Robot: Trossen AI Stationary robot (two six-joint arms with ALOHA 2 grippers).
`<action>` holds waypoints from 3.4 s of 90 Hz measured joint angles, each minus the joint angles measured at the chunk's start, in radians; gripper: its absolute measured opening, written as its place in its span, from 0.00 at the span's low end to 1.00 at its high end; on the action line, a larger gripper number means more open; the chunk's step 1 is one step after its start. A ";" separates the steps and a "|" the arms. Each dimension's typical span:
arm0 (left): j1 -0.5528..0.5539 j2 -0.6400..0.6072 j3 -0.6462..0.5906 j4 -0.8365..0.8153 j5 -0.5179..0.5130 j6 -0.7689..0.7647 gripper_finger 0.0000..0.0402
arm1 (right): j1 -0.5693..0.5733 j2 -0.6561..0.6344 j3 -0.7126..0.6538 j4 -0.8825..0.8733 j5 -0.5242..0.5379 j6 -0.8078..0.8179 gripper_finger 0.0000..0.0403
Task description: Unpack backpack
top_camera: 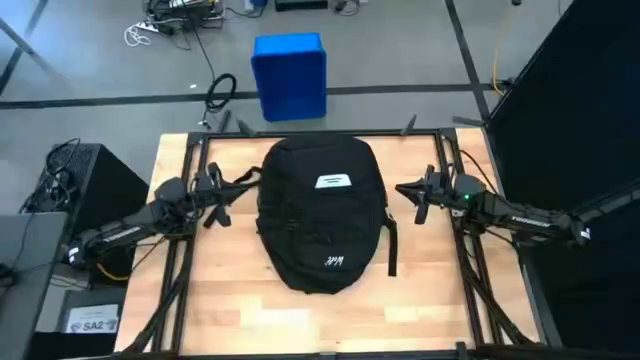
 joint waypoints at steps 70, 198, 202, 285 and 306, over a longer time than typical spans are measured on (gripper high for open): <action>0.000 0.000 0.000 0.000 0.000 0.000 0.00 | 0.000 0.000 0.000 0.000 0.000 0.000 0.02; 0.000 0.000 0.000 0.000 0.000 0.000 0.00 | 0.000 0.000 0.000 0.001 0.002 -0.063 0.01; 0.000 0.000 0.000 0.000 0.000 0.000 0.00 | 0.000 0.000 0.000 0.001 0.002 -0.067 0.01; 0.000 0.000 0.000 0.000 0.000 0.000 0.00 | 0.221 0.302 0.185 0.539 -0.079 0.123 0.02; 0.000 0.000 0.000 0.000 0.000 0.000 0.00 | 0.489 0.781 0.451 0.535 0.153 -0.072 0.02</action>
